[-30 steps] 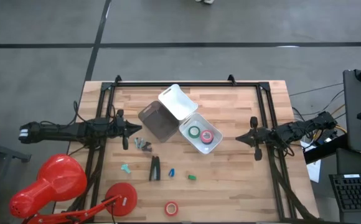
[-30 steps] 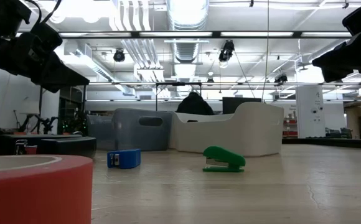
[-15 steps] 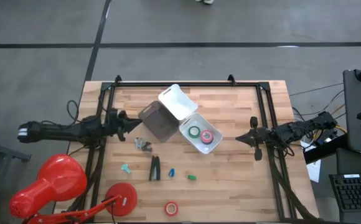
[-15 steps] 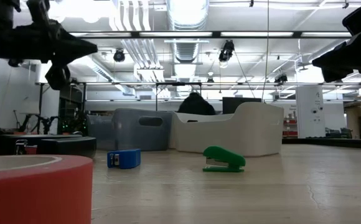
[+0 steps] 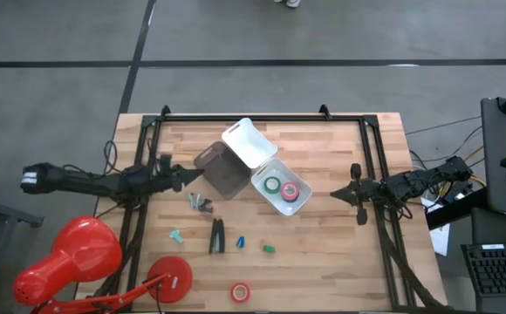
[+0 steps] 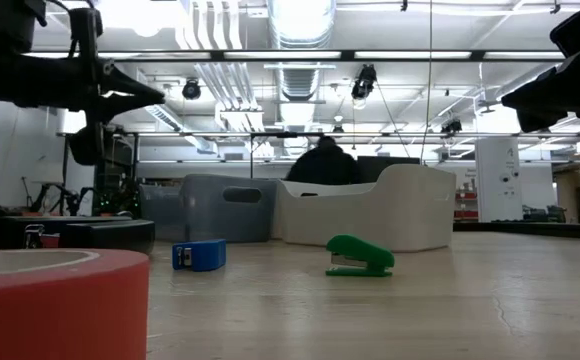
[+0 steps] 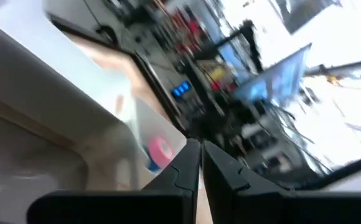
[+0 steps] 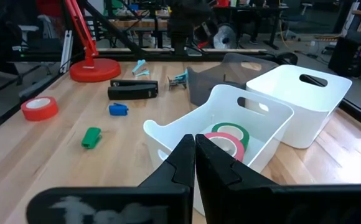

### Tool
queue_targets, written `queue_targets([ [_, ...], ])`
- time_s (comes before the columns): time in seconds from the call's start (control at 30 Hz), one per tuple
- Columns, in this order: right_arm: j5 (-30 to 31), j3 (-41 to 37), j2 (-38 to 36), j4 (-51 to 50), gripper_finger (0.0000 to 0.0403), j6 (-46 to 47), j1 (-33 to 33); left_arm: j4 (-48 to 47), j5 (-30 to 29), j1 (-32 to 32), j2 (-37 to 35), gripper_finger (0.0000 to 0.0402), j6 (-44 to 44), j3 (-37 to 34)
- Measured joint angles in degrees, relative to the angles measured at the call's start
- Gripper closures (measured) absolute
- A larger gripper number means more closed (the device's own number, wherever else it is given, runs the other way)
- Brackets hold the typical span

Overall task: Pick and place Stapler, Stapler remover, tape
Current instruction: Put the orange tape into the bottom white bin

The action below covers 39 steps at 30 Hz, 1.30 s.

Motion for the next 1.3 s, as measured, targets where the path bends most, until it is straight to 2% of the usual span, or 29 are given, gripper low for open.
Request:
queue_targets([
  [0.1,0.0,0.0,0.0,0.0,0.0394,0.1,0.0,2.3,-0.5,-4.1,4.5,0.0379,2.5,2.0],
  [0.4,0.0,0.0,0.0,0.0,0.0394,0.3,0.0,1.5,-1.6,-16.4,20.7,0.0378,5.3,12.2],
  [0.57,0.0,0.0,0.0,0.0,0.0394,0.1,0.0,1.0,-2.4,-23.9,29.8,0.0376,7.9,20.1],
  [0.67,0.0,0.0,0.0,0.0,0.0394,0.3,0.0,-1.9,-3.8,-27.0,36.1,0.0356,7.9,26.1],
  [0.87,0.0,0.0,0.0,0.0,0.0394,0.3,0.0,-14.1,-4.6,-29.2,49.8,0.0265,8.2,39.9],
  [0.97,0.0,0.0,0.0,0.0,0.0394,0.0,0.0,-22.1,-1.2,-29.9,55.0,0.0227,7.6,47.0],
  [1.17,0.0,0.0,0.0,0.0,0.0394,0.2,0.0,-35.8,0.7,-33.8,63.0,0.0216,6.4,57.8],
  [1.3,0.0,0.0,0.0,0.0,0.0394,0.0,0.0,-38.6,0.4,-36.5,66.6,0.0218,5.2,62.9],
])
